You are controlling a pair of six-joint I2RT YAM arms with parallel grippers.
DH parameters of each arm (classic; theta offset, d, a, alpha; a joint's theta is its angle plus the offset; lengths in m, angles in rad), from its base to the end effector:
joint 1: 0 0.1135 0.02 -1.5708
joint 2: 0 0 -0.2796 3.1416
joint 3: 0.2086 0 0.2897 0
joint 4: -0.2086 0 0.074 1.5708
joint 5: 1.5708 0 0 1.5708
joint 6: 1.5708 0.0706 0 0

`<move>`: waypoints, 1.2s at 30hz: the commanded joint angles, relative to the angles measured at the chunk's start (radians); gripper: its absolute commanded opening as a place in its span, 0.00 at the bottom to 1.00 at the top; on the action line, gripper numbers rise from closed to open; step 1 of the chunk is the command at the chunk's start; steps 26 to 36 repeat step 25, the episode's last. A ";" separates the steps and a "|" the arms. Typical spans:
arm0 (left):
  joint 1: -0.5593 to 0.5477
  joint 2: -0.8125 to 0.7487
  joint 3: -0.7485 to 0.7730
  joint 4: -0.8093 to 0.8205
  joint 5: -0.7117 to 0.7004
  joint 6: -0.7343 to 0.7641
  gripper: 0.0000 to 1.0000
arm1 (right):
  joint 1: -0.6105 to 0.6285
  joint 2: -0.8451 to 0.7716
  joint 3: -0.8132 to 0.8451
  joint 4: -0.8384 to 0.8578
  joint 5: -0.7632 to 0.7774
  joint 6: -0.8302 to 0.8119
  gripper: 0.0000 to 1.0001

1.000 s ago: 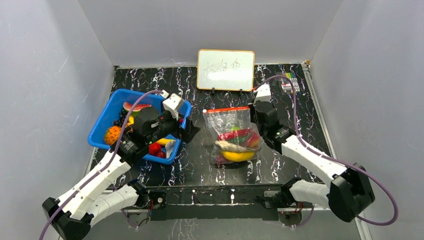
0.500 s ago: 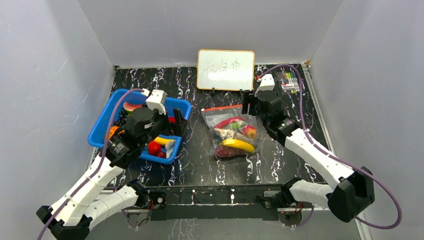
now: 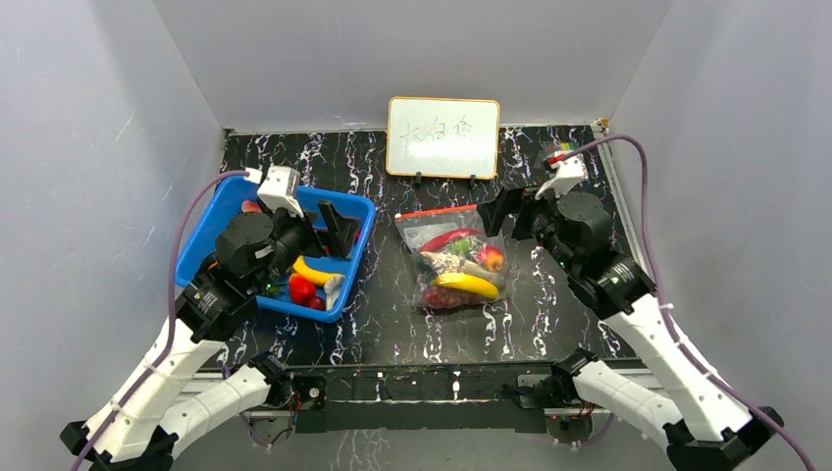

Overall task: Place the food in the zip-top bag and seal the zipper
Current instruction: Reset both arms

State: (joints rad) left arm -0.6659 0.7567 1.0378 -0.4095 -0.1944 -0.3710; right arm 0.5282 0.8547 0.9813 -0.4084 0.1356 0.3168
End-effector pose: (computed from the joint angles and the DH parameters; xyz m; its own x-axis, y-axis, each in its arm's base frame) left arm 0.1771 -0.1218 0.4234 -0.2590 -0.2489 -0.9333 0.3880 0.8580 -0.3365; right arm 0.2193 0.1169 0.3797 -0.3489 0.1538 -0.9245 -0.2931 0.9190 0.2635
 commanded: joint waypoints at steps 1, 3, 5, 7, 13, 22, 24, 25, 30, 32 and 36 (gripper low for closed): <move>0.002 0.004 0.067 0.018 -0.017 -0.010 0.98 | -0.004 -0.071 0.063 -0.040 -0.059 0.072 0.98; 0.002 -0.006 0.065 0.029 -0.002 -0.013 0.98 | -0.004 -0.108 0.058 -0.042 -0.077 0.105 0.98; 0.001 -0.029 0.056 0.051 0.027 -0.009 0.98 | -0.005 -0.130 0.045 -0.041 -0.089 0.138 0.98; 0.002 -0.049 0.041 0.074 0.044 -0.014 0.98 | -0.005 -0.149 0.028 -0.040 -0.101 0.166 0.98; 0.002 -0.063 0.015 0.048 0.022 -0.037 0.98 | -0.004 -0.181 -0.003 -0.058 -0.107 0.186 0.98; 0.002 -0.100 -0.002 0.038 -0.007 -0.040 0.98 | -0.004 -0.202 -0.004 -0.077 -0.104 0.178 0.98; 0.002 -0.105 -0.004 0.031 -0.025 -0.037 0.98 | -0.004 -0.204 -0.004 -0.079 -0.105 0.177 0.98; 0.002 -0.111 -0.006 0.033 -0.025 -0.036 0.98 | -0.004 -0.205 -0.006 -0.079 -0.105 0.177 0.98; 0.002 -0.111 -0.006 0.033 -0.025 -0.036 0.98 | -0.004 -0.205 -0.006 -0.079 -0.105 0.177 0.98; 0.002 -0.111 -0.006 0.033 -0.025 -0.036 0.98 | -0.004 -0.205 -0.006 -0.079 -0.105 0.177 0.98; 0.002 -0.111 -0.006 0.033 -0.025 -0.036 0.98 | -0.004 -0.205 -0.006 -0.079 -0.105 0.177 0.98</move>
